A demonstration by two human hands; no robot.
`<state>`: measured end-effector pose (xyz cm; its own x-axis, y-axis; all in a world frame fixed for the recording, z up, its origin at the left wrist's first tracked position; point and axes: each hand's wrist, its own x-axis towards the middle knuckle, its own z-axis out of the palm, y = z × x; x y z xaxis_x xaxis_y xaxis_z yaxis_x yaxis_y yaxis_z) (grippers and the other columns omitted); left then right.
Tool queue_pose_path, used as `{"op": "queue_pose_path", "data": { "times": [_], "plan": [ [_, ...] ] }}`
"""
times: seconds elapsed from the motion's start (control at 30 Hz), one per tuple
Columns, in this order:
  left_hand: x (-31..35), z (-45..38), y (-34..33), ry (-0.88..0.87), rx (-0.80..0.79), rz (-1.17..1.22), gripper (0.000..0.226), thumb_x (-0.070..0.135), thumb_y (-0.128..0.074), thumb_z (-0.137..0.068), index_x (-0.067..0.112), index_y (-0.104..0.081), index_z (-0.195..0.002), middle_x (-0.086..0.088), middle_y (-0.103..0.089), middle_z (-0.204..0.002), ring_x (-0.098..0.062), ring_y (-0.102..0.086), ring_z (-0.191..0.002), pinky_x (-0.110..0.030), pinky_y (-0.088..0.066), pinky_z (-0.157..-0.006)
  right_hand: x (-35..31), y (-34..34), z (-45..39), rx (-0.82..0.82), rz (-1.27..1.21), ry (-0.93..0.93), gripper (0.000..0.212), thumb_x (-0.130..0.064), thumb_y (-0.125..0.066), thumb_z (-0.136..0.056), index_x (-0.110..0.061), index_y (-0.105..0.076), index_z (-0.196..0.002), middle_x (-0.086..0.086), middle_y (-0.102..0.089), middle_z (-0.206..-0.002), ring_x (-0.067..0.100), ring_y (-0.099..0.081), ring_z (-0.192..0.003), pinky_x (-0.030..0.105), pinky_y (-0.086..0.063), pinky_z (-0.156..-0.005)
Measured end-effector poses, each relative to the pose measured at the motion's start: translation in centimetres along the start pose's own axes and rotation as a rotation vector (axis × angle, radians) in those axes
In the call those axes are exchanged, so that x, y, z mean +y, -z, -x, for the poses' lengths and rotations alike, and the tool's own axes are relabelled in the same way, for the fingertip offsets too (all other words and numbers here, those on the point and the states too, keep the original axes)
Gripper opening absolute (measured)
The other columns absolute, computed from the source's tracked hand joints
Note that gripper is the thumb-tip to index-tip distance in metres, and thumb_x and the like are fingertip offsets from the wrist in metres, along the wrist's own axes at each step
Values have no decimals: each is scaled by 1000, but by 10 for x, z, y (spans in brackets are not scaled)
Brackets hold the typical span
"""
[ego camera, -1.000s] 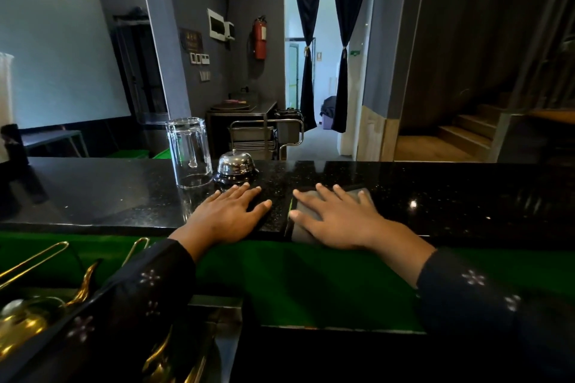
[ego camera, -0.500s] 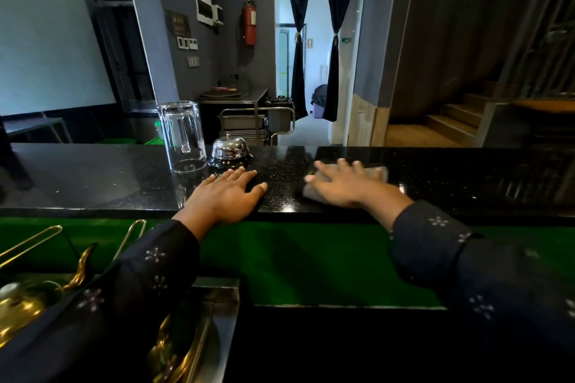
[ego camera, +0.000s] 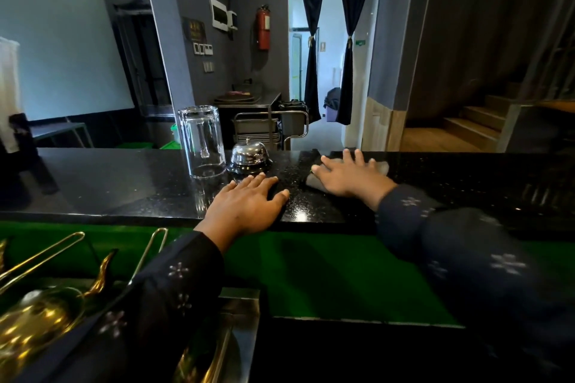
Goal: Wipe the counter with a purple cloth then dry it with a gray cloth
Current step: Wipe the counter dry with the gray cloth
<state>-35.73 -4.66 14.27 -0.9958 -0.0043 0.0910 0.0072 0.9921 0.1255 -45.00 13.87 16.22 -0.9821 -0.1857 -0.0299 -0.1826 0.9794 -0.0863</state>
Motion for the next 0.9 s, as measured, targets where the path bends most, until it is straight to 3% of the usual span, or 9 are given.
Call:
{"op": "queue_pose_path", "data": {
  "times": [0.1, 0.17, 0.33, 0.43, 0.67, 0.9],
  "plan": [
    [1, 2, 1, 9, -1, 7, 64, 64, -15, -92, 35, -14, -150, 5, -9, -160, -13, -8, -146, -39, -3, -117, -24, -5, -5, 128, -31, -49, 67, -59, -22, -94, -23, -26, -150, 19, -19, -156, 38, -17, -142, 55, -17, -113],
    [1, 1, 2, 6, -5, 7, 64, 63, -15, -92, 35, -14, -150, 4, -10, -160, -13, -9, -146, -39, -4, -117, -25, -8, 5, 109, -75, 7, 69, -60, -23, -93, -21, -27, -149, 15, -27, -155, 34, -24, -141, 52, -20, -113],
    [2, 5, 3, -11, -5, -3, 64, 62, -14, -94, 33, -13, -151, 3, -10, -160, -14, -7, -147, -39, -4, -118, 18, -2, 54, -66, -11, 297, 62, -59, -15, -97, -33, -6, -153, 0, -1, -162, 22, -2, -149, 52, 0, -116],
    [3, 5, 2, -13, -2, 3, 64, 61, -14, -94, 33, -11, -151, 3, -7, -160, -14, -5, -147, -38, -1, -118, 49, 3, 57, -104, 22, 262, 61, -62, -12, -95, -41, -2, -151, -7, 4, -161, 19, 3, -148, 56, 7, -113],
    [2, 2, 1, -1, -7, 12, 64, 63, -15, -93, 35, -12, -150, 6, -6, -160, -13, -6, -147, -37, -2, -117, 4, 0, -35, -18, 8, 133, 65, -63, -12, -95, -34, -8, -153, 3, -1, -162, 28, 0, -148, 58, 2, -114],
    [0, 0, 3, -2, -17, 2, 64, 64, -15, -92, 36, -12, -150, 7, -8, -160, -11, -6, -146, -37, -3, -118, -35, -3, -61, -57, 12, 301, 66, -68, -14, -92, -39, -10, -152, 1, -4, -162, 28, -5, -148, 59, -1, -115]
  ]
}}
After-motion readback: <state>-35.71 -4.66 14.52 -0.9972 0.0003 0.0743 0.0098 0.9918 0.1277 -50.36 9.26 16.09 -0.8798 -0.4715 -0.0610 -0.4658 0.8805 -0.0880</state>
